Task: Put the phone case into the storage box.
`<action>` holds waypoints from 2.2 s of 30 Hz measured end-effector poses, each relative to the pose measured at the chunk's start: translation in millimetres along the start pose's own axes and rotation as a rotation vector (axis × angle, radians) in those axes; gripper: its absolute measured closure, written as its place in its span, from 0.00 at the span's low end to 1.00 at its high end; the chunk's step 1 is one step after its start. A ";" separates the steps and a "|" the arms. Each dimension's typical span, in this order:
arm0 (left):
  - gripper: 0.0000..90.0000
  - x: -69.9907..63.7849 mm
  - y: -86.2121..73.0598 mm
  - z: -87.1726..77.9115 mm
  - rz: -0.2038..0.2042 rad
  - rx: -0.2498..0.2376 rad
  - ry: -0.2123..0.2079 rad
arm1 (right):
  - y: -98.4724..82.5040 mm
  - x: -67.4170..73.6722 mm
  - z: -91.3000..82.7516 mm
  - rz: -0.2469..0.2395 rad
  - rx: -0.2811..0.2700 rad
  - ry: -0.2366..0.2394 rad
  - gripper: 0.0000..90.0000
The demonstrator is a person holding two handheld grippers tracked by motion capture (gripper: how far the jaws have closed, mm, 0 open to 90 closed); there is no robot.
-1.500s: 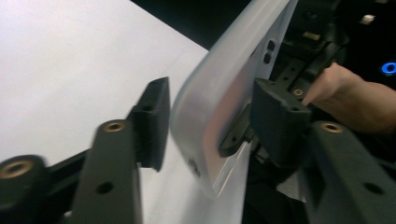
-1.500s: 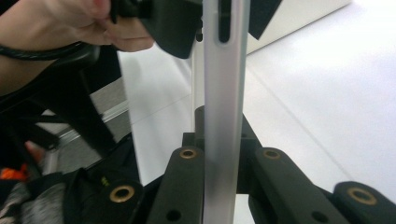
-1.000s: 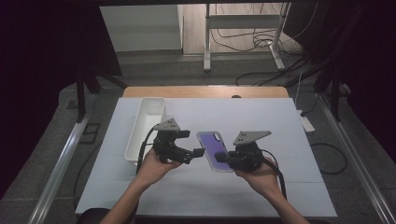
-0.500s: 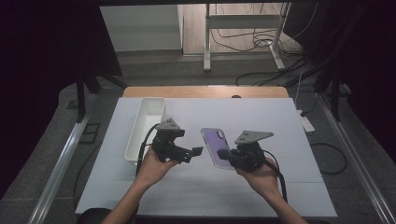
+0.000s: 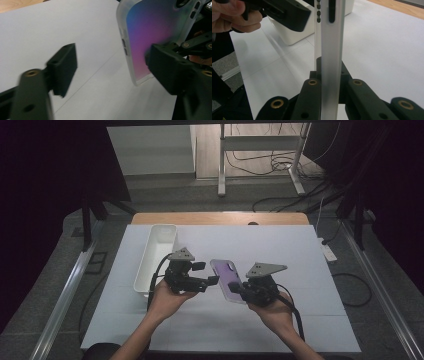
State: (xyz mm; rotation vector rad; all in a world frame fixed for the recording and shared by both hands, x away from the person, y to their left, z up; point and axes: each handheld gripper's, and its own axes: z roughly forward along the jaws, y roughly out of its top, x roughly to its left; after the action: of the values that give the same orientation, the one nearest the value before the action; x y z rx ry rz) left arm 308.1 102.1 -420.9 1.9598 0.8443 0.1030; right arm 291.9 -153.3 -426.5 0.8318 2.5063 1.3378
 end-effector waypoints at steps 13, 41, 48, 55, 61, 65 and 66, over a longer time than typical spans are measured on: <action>0.82 -1.2 0.0 -2.5 -0.038 -0.009 -0.041 | -0.7 5.6 4.3 -0.001 0.000 -0.022 0.95; 0.98 -13.4 0.1 4.4 -0.075 -0.009 0.004 | -1.6 19.7 22.0 -0.025 0.033 0.015 0.46; 0.98 -9.8 -0.6 3.4 -0.082 0.000 0.024 | -1.0 19.7 22.7 -0.031 0.047 0.026 0.31; 0.98 -2.9 -1.7 2.4 -0.092 0.017 0.044 | -3.7 17.8 21.3 -0.034 0.071 0.029 0.15; 0.98 0.4 -0.7 -1.7 -0.086 0.012 0.066 | -6.9 13.6 17.7 -0.023 0.103 0.052 0.08; 0.98 3.1 -0.2 -3.2 -0.085 0.019 0.073 | -9.0 9.4 14.3 -0.007 0.112 0.050 0.05; 0.98 4.0 -0.2 -3.5 -0.086 0.019 0.076 | -9.3 8.5 13.2 -0.004 0.114 0.049 0.05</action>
State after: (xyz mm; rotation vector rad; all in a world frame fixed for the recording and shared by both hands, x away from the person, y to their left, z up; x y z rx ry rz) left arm 309.7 107.2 -420.2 1.9446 0.9810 0.1196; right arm 286.6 -143.3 -440.8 0.8252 2.6419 1.2378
